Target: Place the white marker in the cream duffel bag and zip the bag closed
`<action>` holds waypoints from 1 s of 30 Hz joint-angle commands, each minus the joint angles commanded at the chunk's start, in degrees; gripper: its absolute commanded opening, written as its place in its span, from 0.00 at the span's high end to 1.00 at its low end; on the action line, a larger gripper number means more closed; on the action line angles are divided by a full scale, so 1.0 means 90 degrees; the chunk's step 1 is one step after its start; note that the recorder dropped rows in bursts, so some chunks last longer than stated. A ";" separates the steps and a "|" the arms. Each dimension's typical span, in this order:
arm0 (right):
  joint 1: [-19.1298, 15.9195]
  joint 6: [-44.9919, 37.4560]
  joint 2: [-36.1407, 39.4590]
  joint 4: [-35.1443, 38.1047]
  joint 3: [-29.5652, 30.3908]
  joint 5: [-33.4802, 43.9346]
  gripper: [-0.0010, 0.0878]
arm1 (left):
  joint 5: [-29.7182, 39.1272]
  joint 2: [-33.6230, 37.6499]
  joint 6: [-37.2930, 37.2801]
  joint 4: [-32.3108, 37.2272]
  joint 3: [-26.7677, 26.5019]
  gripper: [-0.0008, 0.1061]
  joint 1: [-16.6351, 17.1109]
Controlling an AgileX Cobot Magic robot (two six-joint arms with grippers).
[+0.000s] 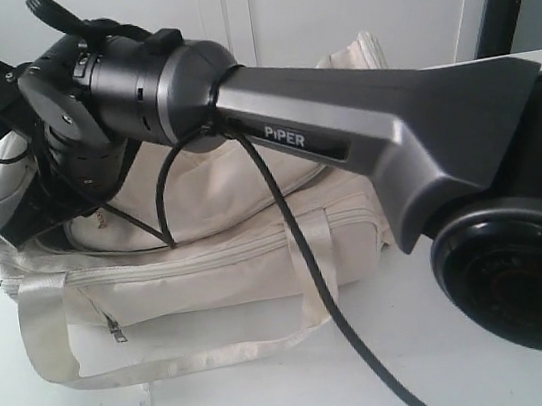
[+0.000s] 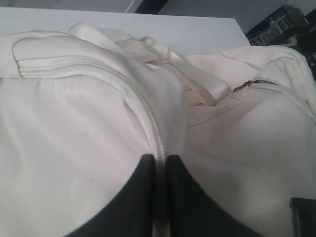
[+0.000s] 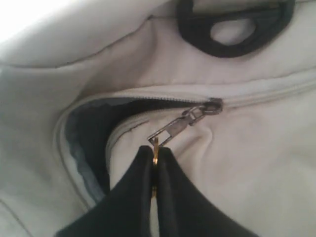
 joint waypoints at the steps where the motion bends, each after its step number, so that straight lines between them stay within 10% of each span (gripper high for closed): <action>1: 0.0000 -0.0320 -0.0016 0.0253 0.0000 0.0000 0.99 | -0.0046 0.0000 -0.0030 0.0000 0.0000 0.99 0.0000; 30: 0.0014 -0.1779 -0.0530 0.0997 0.0000 0.0893 0.99 | -0.0358 0.0000 -0.0253 0.0000 0.0000 0.99 0.0000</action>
